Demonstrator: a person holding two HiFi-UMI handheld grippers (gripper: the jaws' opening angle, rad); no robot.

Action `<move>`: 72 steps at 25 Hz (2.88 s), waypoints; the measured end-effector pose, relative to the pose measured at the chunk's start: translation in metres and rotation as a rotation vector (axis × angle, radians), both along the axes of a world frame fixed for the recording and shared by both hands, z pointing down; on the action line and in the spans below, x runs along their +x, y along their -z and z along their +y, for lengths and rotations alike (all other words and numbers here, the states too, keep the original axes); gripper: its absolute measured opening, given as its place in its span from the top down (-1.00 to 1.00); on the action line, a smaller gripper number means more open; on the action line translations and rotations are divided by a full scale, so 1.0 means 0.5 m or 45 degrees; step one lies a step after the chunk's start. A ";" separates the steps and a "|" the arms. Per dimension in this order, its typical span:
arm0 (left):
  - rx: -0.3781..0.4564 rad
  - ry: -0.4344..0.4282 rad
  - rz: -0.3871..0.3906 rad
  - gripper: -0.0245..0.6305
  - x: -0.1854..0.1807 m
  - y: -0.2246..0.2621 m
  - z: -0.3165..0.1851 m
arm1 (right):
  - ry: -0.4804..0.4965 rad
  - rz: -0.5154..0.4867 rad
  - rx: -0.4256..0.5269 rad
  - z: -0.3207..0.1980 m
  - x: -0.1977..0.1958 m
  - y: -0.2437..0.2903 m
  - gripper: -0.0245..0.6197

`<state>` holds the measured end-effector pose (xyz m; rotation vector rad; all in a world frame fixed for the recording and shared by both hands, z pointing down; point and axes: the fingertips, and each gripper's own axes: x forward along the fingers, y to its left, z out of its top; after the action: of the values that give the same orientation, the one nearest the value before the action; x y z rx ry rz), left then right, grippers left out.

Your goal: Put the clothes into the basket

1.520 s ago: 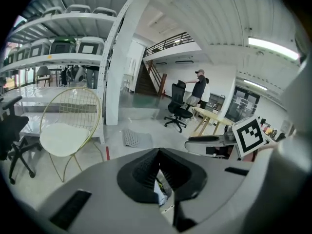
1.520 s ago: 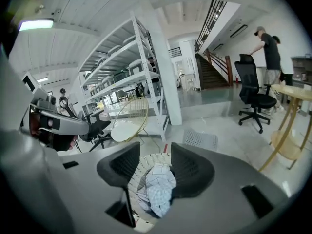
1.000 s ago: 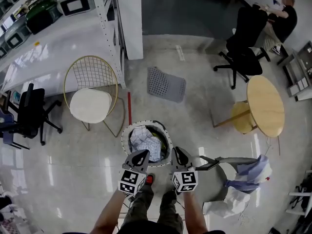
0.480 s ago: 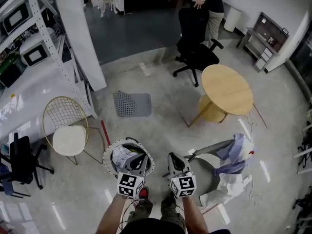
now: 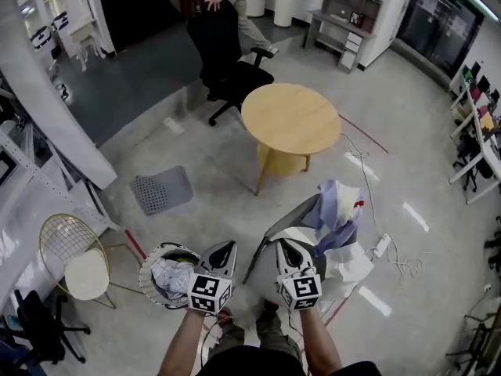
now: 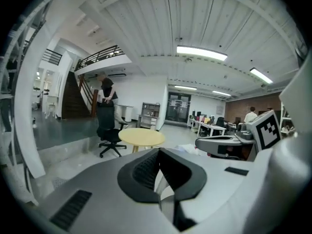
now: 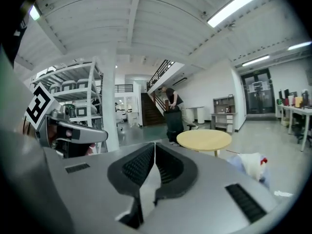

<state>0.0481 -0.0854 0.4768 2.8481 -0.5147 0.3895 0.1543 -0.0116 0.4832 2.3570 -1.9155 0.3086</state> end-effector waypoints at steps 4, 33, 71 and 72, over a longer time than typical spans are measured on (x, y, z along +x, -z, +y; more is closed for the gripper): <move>-0.001 -0.105 0.006 0.91 0.104 0.006 0.050 | -0.127 0.012 -0.007 0.079 0.102 0.006 0.82; -0.075 -0.512 -0.149 0.91 0.596 -0.154 0.280 | -0.536 -0.100 -0.128 0.357 0.548 -0.163 0.81; -0.183 -0.463 -0.364 0.91 0.654 -0.370 0.223 | -0.589 -0.290 -0.378 0.232 0.745 -0.459 0.39; -0.183 -0.462 -0.363 0.91 0.653 -0.369 0.222 | -0.590 -0.289 -0.384 0.233 0.745 -0.458 0.49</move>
<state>0.3744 0.0258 0.6614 2.7527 -0.0063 0.8665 0.5271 0.1049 0.7125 2.6039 -1.2471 0.8635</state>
